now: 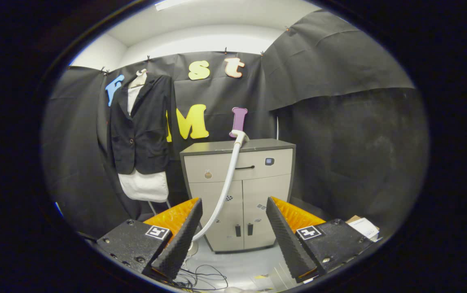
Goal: Iron the clothes twice with a garment steamer, once on the left side and once on the right side.
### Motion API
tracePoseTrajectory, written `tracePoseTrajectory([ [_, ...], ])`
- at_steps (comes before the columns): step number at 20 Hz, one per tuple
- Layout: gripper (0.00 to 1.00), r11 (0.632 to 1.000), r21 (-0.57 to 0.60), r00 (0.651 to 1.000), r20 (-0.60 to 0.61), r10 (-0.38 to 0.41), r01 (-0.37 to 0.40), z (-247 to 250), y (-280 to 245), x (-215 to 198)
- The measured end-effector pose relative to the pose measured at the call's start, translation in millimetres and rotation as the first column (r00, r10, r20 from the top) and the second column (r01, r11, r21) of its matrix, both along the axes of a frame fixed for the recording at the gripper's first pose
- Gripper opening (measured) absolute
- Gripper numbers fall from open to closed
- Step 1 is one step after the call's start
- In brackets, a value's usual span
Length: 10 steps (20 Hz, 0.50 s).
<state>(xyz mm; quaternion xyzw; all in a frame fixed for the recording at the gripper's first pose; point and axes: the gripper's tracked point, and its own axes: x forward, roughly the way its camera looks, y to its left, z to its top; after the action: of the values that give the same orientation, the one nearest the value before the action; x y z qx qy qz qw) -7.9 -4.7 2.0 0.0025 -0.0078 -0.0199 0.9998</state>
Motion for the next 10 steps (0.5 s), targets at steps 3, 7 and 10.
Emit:
tracePoseTrajectory([
  [3, 0.98, 1.0, -0.001, 1.0, 0.005, 0.002, -0.002, 4.6, 0.6, 1.6],
  [7, 0.98, 1.0, -0.002, 1.0, 0.007, 0.0, 0.0, 10.8, -4.6, 9.4],
  [10, 0.98, 1.0, -0.003, 1.0, 0.007, -0.007, 0.007, 19.1, -12.8, 23.3],
])
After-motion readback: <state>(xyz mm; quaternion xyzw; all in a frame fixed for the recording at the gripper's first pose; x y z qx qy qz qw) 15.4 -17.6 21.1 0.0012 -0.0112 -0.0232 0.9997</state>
